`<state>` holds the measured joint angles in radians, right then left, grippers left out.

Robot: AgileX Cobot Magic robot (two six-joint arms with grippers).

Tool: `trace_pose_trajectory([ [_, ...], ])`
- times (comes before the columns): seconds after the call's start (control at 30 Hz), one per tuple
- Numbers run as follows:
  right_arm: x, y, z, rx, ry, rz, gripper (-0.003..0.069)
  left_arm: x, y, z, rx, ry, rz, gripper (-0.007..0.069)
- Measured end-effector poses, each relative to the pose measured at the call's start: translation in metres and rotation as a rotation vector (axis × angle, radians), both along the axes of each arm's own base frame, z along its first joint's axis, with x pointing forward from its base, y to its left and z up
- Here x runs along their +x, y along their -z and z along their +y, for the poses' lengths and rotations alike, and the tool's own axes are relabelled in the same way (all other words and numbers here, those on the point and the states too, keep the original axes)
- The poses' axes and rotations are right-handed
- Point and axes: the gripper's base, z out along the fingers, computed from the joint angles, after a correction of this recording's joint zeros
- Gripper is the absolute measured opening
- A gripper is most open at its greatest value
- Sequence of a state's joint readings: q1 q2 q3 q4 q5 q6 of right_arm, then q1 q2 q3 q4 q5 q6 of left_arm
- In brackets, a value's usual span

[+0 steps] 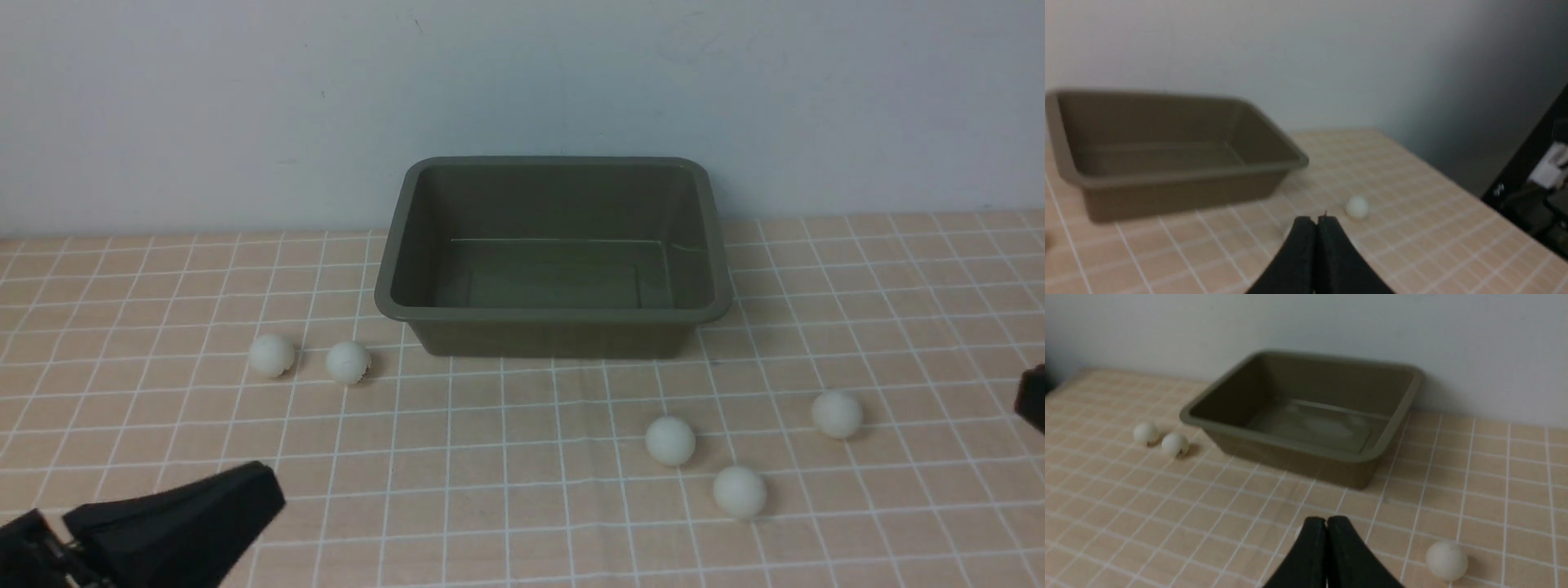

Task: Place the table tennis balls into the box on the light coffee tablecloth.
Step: 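Reach for and grasp a ping pong ball on the table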

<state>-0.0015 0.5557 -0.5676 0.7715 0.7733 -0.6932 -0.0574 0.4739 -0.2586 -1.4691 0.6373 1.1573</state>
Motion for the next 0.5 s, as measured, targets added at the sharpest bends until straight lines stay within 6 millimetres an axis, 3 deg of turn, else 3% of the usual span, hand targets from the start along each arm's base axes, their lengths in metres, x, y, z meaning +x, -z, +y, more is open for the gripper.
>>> trace_pose_trajectory([
  [0.23, 0.030, 0.032, -0.004, -0.155, -0.052, 0.271, -0.0015, 0.031, 0.035, -0.004, 0.091, 0.070, 0.291, -0.0069],
  [0.5, 0.051, 0.058, -0.014, -0.183, 0.066, 0.502, -0.0015, 0.055, 0.068, -0.001, 0.115, 0.019, 0.555, -0.0069],
])
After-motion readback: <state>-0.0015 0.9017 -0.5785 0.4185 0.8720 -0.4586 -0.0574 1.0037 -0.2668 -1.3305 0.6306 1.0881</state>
